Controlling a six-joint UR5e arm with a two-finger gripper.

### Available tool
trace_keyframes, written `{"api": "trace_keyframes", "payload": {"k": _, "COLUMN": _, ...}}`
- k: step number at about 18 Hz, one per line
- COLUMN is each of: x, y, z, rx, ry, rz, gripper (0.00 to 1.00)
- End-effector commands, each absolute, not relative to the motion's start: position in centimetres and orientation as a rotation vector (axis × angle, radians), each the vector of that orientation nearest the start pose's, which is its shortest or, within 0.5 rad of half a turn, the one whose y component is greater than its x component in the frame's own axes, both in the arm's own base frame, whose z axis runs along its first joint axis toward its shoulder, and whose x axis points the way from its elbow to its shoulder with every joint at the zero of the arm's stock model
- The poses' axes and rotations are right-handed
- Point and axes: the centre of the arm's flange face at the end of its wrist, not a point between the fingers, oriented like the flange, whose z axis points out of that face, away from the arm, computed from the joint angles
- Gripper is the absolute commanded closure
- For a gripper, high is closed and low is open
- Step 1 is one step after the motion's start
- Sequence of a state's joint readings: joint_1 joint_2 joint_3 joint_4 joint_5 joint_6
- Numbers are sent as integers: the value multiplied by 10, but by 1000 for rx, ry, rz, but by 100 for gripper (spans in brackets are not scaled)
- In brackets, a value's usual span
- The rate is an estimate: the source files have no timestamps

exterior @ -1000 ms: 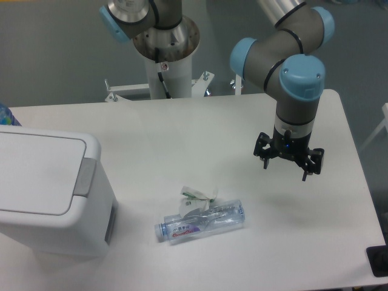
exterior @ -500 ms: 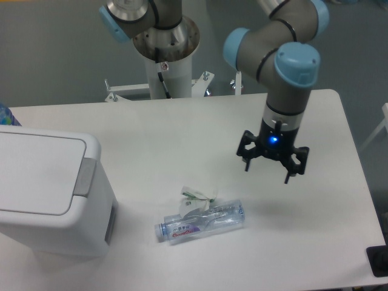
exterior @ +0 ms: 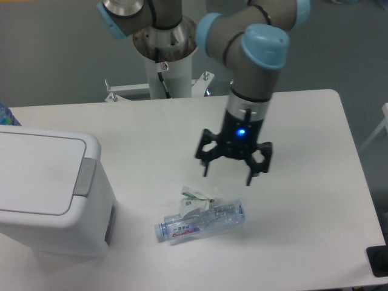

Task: Open the trash can
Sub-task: 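Move the open gripper toward the white trash bin's lid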

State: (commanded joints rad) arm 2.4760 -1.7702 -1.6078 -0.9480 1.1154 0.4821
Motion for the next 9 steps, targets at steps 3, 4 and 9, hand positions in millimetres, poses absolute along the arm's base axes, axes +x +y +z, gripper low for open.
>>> {"api": "trace_keyframes", "payload": {"k": 3, "x": -332, "y": 527, "z": 474, "rx": -2459, "ry": -477, "rz": -184, "gripper": 0}}
{"api": "trace_keyframes", "payload": {"k": 4, "x": -323, "y": 534, "z": 481, "rx": -2450, "ry": -477, "rz": -190, "gripper": 0}}
{"api": "trace_keyframes", "payload": {"k": 9, "x": -279, "y": 554, "z": 493, "rx": -2450, "ry": -415, "rz": -219, "gripper": 0}}
